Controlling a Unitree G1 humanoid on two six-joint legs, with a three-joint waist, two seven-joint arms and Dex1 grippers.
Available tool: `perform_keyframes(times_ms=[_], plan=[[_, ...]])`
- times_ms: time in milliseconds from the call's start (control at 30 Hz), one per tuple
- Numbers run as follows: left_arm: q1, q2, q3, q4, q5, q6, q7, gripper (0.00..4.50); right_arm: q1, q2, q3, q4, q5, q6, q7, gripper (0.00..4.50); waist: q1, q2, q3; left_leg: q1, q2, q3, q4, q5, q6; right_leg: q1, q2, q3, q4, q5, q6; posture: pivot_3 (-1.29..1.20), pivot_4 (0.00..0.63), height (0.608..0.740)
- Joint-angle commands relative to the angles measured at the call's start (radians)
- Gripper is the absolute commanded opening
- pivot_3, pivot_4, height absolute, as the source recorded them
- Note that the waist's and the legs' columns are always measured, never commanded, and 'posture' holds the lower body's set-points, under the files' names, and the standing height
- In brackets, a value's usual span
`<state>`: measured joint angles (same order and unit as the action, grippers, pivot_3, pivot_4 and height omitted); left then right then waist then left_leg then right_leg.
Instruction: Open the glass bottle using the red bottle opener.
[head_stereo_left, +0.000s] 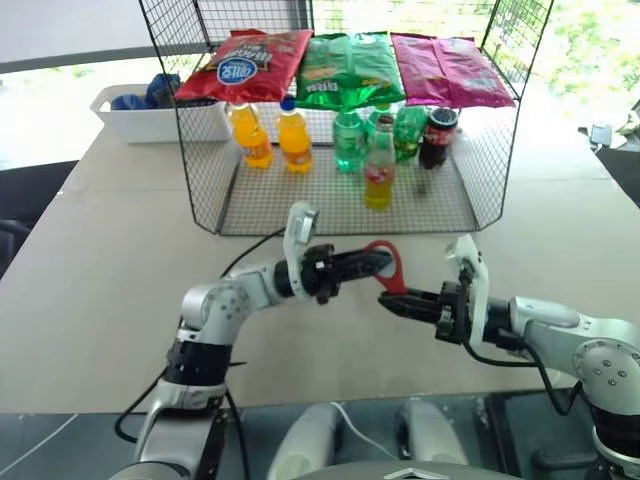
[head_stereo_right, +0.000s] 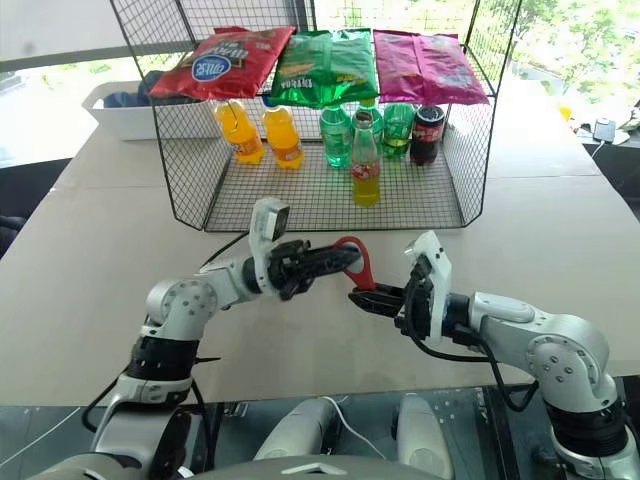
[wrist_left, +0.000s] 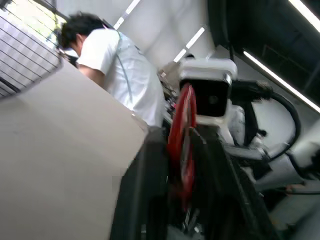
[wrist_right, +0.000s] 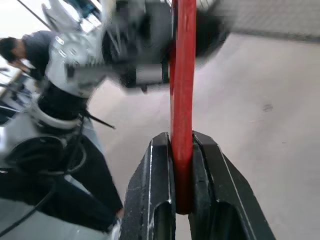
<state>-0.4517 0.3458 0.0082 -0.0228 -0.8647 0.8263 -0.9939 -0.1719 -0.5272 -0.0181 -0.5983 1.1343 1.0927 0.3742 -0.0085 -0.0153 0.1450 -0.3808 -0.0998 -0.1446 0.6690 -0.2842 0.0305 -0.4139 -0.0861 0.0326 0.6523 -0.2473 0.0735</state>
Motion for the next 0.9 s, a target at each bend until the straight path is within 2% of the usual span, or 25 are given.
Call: perform_keyframes(times_ms=[33, 133, 233, 433, 533, 733, 900], plan=[[-0.018, -0.010, 0.053, 0.019, 0.015, -0.052, 0.037, 3.06, 0.023, 0.033, 0.000, 0.006, -0.059, -0.057, -0.045, 0.00, -0.002, 0.000, 0.000, 0.000, 0.000, 0.000, 0.000, 0.000, 0.000, 0.000, 0.000, 0.000, 0.000, 0.000, 0.000, 0.00, 0.150, 0.740], [-0.027, -0.023, 0.077, 0.053, 0.049, -0.112, 0.067, 4.46, 0.039, 0.047, -0.022, 0.041, -0.161, -0.117, -0.093, 0.00, -0.001, 0.000, 0.000, 0.000, 0.000, 0.000, 0.000, 0.000, 0.000, 0.000, 0.000, 0.000, 0.000, 0.000, 0.000, 0.00, 0.150, 0.740], [-0.062, -0.048, 0.103, 0.119, 0.113, -0.220, 0.110, 4.46, 0.061, 0.063, -0.048, 0.061, -0.224, -0.175, -0.112, 0.00, 0.007, 0.000, 0.000, 0.000, -0.001, 0.000, 0.001, 0.000, 0.000, 0.000, 0.000, 0.000, 0.000, 0.000, 0.000, 0.00, 0.150, 0.740], [-0.170, -0.111, 0.021, 0.380, 0.436, -0.684, 0.178, 4.46, 0.089, 0.083, -0.051, 0.057, -0.380, -0.289, -0.152, 0.00, 0.022, 0.000, 0.000, 0.000, -0.001, 0.000, 0.001, 0.000, 0.000, 0.000, 0.000, -0.001, 0.000, 0.000, 0.000, 0.00, 0.150, 0.740], [-0.239, -0.156, 0.014, 0.528, 0.533, -0.873, 0.237, 4.46, 0.088, 0.078, -0.039, 0.062, -0.486, -0.379, -0.152, 0.00, 0.024, 0.000, 0.000, -0.001, -0.002, 0.000, 0.001, 0.000, 0.000, 0.000, 0.001, 0.000, 0.000, 0.000, 0.000, 0.00, 0.150, 0.740], [-0.432, -0.239, 0.021, 0.909, 0.658, -1.144, 0.348, 4.46, 0.072, 0.095, -0.021, 0.060, -0.623, -0.468, -0.170, 0.00, 0.023, -0.001, 0.000, -0.001, -0.002, 0.000, 0.001, 0.000, 0.000, 0.000, 0.002, -0.002, 0.000, 0.000, 0.000, 0.00, 0.150, 0.740], [-0.543, -0.280, 0.017, 1.109, 0.729, -1.241, 0.407, 4.46, 0.084, 0.127, 0.002, 0.029, -0.666, -0.474, -0.174, 0.00, 0.018, -0.001, 0.000, -0.002, -0.002, 0.000, 0.001, 0.000, 0.000, -0.001, 0.002, -0.002, 0.000, 0.000, 0.000, 0.00, 0.150, 0.740]])
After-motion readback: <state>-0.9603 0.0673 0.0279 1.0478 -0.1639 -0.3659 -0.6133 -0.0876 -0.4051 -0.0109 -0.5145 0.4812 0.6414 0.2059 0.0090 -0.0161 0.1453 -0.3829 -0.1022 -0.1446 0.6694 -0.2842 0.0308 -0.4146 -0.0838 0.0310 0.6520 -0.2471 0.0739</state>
